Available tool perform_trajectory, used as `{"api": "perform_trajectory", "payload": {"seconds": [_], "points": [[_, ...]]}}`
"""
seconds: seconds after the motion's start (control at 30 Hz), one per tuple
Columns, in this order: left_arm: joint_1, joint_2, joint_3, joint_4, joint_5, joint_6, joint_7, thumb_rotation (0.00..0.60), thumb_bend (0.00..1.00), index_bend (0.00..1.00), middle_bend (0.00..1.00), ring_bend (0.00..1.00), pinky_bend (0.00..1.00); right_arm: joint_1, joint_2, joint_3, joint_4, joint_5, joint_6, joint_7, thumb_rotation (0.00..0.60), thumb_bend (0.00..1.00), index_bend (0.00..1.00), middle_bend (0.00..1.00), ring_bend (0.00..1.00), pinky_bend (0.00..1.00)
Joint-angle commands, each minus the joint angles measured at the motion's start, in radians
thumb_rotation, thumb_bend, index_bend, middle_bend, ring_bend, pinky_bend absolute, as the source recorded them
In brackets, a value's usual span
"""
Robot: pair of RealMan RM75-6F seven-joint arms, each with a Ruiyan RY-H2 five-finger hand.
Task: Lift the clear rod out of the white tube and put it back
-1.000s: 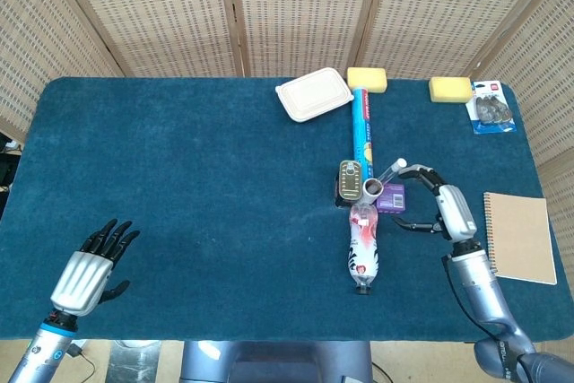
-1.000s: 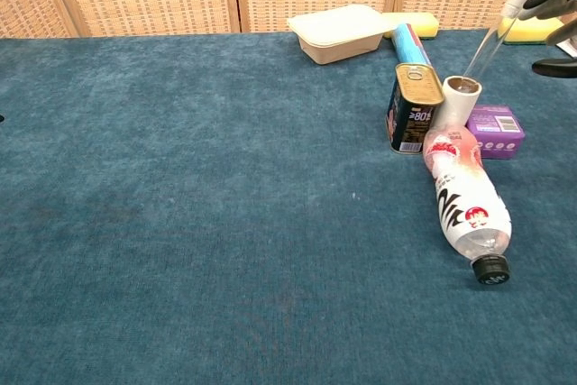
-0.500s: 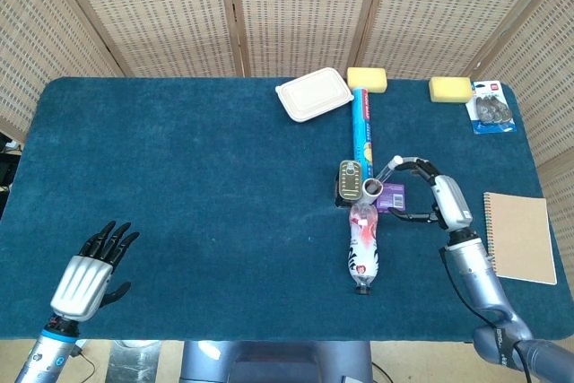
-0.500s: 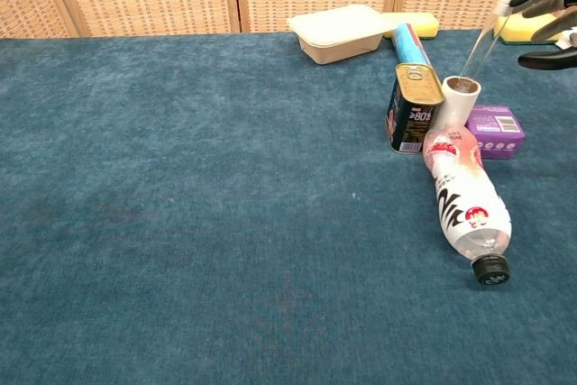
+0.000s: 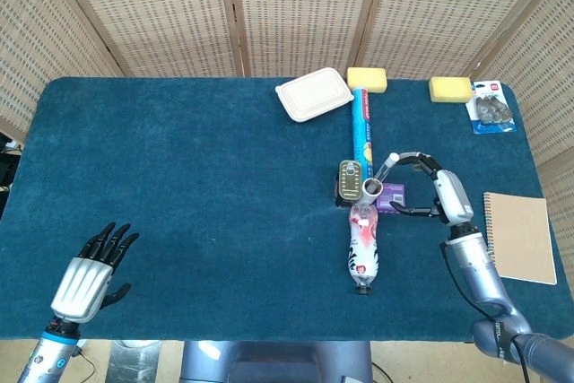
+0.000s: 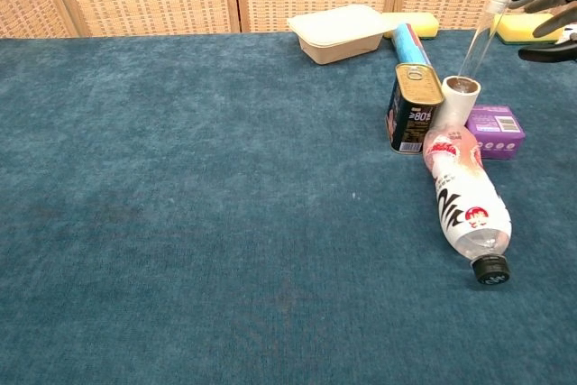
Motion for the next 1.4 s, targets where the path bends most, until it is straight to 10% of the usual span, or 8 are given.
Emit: {"api": "perform_trajectory", "payload": {"seconds": [0.03, 1.4], "points": [[0.001, 0.000, 0.001, -0.001, 0.003, 0.001, 0.000, 0.600, 0.16, 0.10, 0.10, 0.02, 0.20, 0.005, 0.001, 0.006, 0.011, 0.014, -0.013, 0.002, 0.532, 0.20, 0.27, 0.26, 0.21, 0.28], [0.022, -0.019, -0.001, 0.036, 0.014, 0.018, -0.022, 0.600, 0.16, 0.10, 0.10, 0.03, 0.20, 0.078, -0.075, 0.004, 0.074, 0.054, -0.108, -0.054, 0.532, 0.20, 0.27, 0.27, 0.21, 0.28]]}}
